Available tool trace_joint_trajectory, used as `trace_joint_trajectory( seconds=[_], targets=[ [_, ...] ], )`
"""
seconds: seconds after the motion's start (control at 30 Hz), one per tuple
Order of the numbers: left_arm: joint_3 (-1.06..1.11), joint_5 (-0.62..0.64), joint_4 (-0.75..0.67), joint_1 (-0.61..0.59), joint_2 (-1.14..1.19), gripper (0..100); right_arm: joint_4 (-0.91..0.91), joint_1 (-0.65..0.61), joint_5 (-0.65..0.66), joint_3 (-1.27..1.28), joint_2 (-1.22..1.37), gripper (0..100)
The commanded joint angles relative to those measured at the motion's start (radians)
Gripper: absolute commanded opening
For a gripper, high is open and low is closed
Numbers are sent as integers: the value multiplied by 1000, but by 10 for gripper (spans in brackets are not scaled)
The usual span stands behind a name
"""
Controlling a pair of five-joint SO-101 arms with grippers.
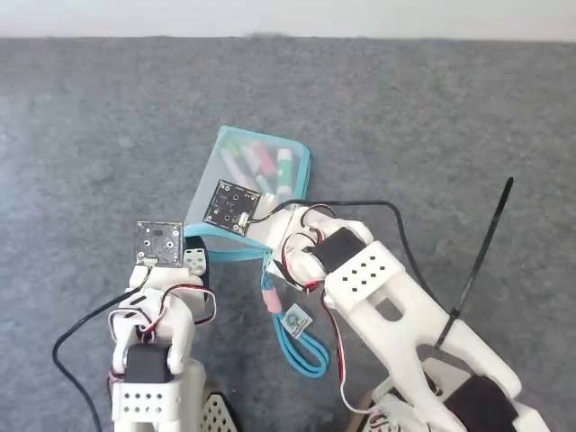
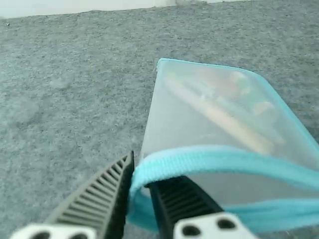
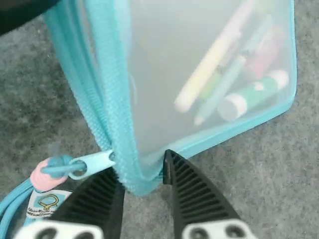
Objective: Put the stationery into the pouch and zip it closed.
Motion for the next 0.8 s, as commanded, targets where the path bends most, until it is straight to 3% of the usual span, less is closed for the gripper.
trace_joint_trajectory(
  seconds=[0.0,0.17,0.33,0.5,0.77],
  targets=[
    [-90,21,8,28,-20,136,-8,51,-71,-132,31,7],
    [-243,23,114,29,-20,172,1,156,-129,-267,165,7],
    [-306,23,135,29,-20,173,2,171,-161,-348,268,7],
    [-352,18,196,41,-15,174,102,176,-273,-508,318,7],
    [-329,-51,247,169,-14,171,216,170,-333,-663,338,7]
  ],
)
